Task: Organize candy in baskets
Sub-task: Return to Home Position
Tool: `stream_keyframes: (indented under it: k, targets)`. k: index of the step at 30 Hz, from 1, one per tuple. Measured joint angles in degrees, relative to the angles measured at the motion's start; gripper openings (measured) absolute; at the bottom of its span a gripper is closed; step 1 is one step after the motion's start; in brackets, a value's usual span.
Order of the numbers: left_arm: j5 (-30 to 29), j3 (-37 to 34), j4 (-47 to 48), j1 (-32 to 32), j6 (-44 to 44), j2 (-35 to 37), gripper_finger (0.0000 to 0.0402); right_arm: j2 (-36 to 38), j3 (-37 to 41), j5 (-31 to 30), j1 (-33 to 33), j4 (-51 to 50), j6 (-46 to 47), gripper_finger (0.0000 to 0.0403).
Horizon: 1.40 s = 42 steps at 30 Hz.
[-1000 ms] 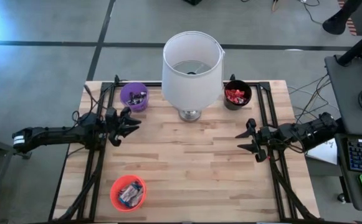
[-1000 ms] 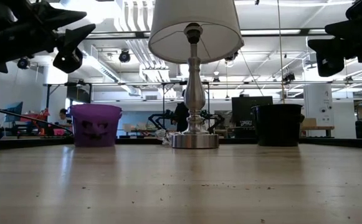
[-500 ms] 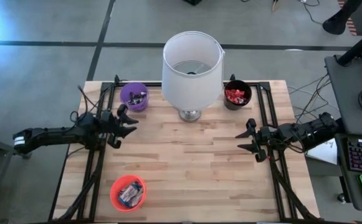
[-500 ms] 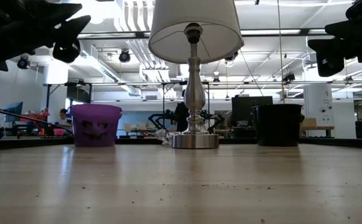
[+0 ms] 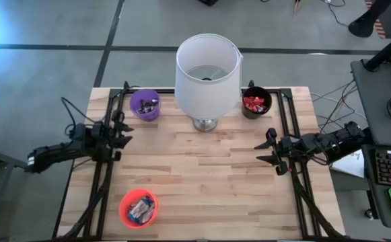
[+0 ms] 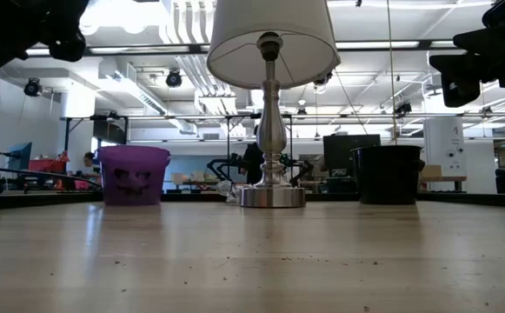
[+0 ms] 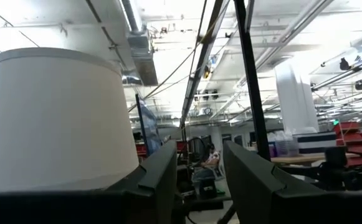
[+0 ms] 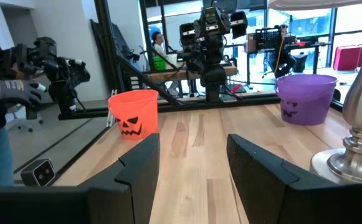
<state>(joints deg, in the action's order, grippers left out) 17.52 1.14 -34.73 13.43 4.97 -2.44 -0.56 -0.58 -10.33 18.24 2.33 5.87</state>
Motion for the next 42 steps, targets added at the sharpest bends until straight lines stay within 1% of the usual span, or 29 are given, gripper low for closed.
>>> stream_keyframes:
  k: [2, 6, 15, 25, 34, 36, 42]
  targets:
    - [0.0, -0.1, 3.0, 0.0, 0.0, 2.5, 0.0114, 0.0, 0.0, 0.0, 0.0, 0.0, 0.0, 0.0178]
    - [-0.7, -0.5, 3.8, 0.0, -0.5, 2.3, 0.0114, -0.1, 0.0, -0.1, 0.0, 0.0, 0.0, 0.0178]
    - [-1.1, -0.6, 15.1, 0.0, -1.9, 2.5, 0.0114, -0.3, 0.0, -0.2, 0.0, 0.0, 0.0, 0.0178]
    - [-1.1, -0.6, 21.8, 0.0, -7.1, 2.5, 0.0114, -0.3, 0.0, -0.2, 0.0, 0.0, 0.0, 0.0178]
    - [-1.1, -0.6, 31.2, 0.0, -7.3, 2.4, 0.0114, -0.3, 0.0, -0.2, 0.0, 0.0, 0.0, 0.0178]
    - [-1.8, -0.6, 31.2, 0.0, -7.4, 2.5, 0.0114, -0.3, 0.0, -0.2, 0.0, 0.0, 0.0, 0.0178]
    - [-6.7, -0.6, 32.0, 0.0, -7.5, 2.5, 0.0114, -0.3, 0.0, -0.2, 0.0, 0.0, 0.0, 0.0178]
